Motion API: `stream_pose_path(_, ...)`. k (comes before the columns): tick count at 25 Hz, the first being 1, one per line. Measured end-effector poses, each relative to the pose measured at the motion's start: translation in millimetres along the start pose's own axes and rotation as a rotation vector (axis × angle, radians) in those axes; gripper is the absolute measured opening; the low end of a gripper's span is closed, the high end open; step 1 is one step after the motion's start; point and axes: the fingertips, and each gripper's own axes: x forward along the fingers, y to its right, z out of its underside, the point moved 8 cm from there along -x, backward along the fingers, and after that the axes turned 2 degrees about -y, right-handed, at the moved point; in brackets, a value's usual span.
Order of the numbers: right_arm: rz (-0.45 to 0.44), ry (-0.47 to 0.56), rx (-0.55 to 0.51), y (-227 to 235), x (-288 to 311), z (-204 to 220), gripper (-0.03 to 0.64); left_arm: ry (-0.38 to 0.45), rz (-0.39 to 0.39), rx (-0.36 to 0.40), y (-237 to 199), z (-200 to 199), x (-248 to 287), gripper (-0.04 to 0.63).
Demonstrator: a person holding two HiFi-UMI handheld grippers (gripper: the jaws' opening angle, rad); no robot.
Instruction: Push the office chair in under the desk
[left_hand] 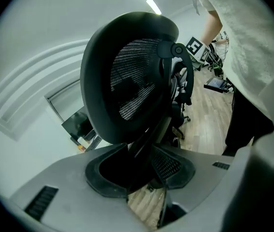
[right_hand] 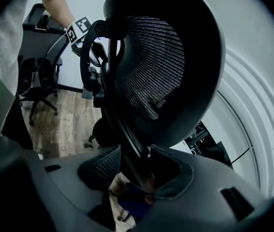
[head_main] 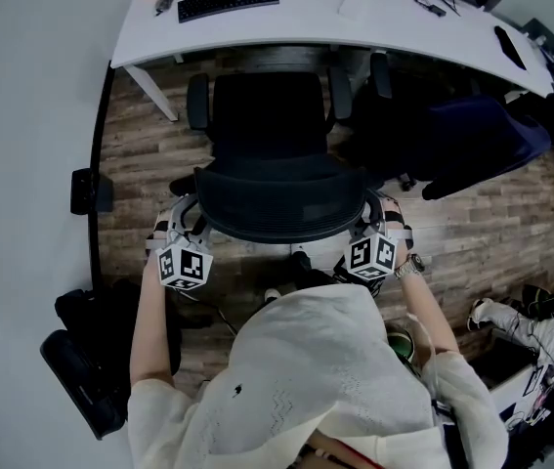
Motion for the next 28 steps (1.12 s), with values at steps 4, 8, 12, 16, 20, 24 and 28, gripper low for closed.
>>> stream_pose_path(4,-0.003,-0.011,-0.009,14.6,9.9,6.2,0.196,0.007,-0.003,0.007,-2.3,-7.1,11.2,0.147)
stream_pose_path(8,-0.014,-0.014,-0.027,32.0,18.7,16.5,0.198,0.012,-0.033,0.002,0.7,-18.5,23.9,0.147)
stream_pose_path(12,-0.022,0.007,-0.035,45.4,28.7,22.0,0.199,-0.015,-0.043,0.003,-4.4,-25.8,37.8,0.147)
stream_pose_path(16,-0.029,0.042,-0.058,59.0,38.4,27.0,0.201,-0.032,-0.030,-0.001,-13.2,-31.9,50.5,0.147)
stream_pose_path(20,-0.034,0.064,-0.070,69.7,47.5,31.1,0.203,-0.059,-0.011,-0.005,-20.5,-37.4,61.9,0.147)
stream_pose_path(24,-0.038,0.079,-0.079,81.5,59.0,33.7,0.207,-0.082,-0.004,-0.020,-27.8,-41.8,73.9,0.147)
stream_pose_path(28,-0.031,0.080,-0.079,90.6,69.7,34.5,0.207,-0.100,0.008,-0.033,-38.0,-44.4,86.7,0.149)
